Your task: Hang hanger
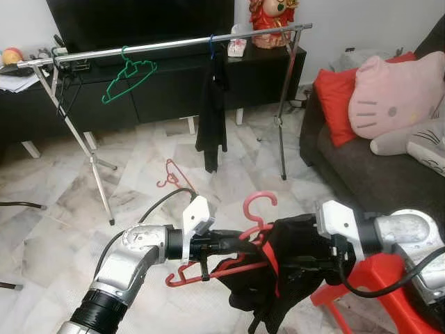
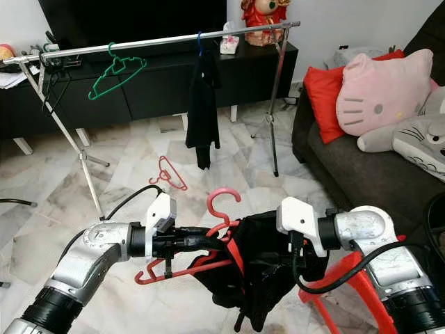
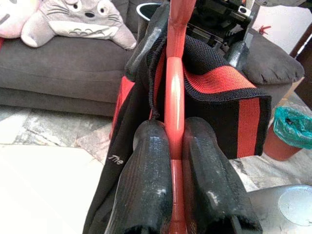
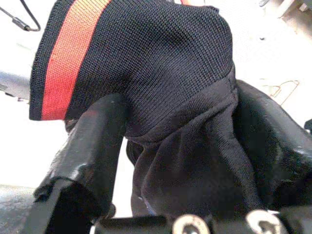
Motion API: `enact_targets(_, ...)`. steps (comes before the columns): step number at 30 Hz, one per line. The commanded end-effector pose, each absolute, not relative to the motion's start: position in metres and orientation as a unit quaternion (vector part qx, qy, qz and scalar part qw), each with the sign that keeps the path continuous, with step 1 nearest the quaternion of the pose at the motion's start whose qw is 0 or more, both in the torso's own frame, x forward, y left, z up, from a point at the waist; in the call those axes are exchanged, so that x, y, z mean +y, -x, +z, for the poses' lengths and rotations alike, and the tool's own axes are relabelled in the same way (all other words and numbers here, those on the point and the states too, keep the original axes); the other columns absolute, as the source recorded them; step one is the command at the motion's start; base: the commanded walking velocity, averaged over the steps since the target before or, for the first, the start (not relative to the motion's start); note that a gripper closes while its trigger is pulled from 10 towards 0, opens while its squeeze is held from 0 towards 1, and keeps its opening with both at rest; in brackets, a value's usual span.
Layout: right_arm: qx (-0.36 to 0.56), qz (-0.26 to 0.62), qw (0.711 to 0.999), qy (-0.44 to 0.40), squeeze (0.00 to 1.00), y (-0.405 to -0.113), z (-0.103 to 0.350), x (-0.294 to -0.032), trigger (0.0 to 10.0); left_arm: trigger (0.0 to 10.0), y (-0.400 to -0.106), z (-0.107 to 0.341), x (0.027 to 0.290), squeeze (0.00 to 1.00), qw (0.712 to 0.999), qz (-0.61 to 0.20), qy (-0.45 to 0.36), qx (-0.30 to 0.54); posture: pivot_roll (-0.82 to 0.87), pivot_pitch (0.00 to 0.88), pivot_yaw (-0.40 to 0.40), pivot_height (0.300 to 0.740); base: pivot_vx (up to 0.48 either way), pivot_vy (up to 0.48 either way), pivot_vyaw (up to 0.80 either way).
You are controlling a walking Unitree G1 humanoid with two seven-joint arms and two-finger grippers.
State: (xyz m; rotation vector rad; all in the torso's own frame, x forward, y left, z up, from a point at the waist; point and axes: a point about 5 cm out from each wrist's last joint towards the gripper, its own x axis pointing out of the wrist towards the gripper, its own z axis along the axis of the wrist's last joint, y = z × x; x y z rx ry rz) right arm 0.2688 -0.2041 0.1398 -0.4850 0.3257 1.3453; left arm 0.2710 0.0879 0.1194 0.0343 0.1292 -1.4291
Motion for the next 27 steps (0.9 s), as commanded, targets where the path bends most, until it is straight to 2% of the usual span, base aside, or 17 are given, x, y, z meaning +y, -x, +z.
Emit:
enact_targets(1, 0.156, 0.628, 0.731, 0.217, 0.0, -0.266, 0.132, -0.198, 0.0, 10.0, -0.272, 0.135, 0.084, 0.0, 0.749, -0.662, -0.025, 0.022, -0.13, 0.024, 0.011, 0.74, 0.0, 0.0, 0.0)
enact_targets(27, 0.162, 0.655, 0.711, 0.198, 0.0, -0.259, 0.126, -0.188, 0.0, 10.0, -0.278, 0.138, 0.083, 0.0, 0.762, -0.647, -0.036, 0.008, -0.12, 0.026, 0.009, 0.74, 0.0, 0.0, 0.0)
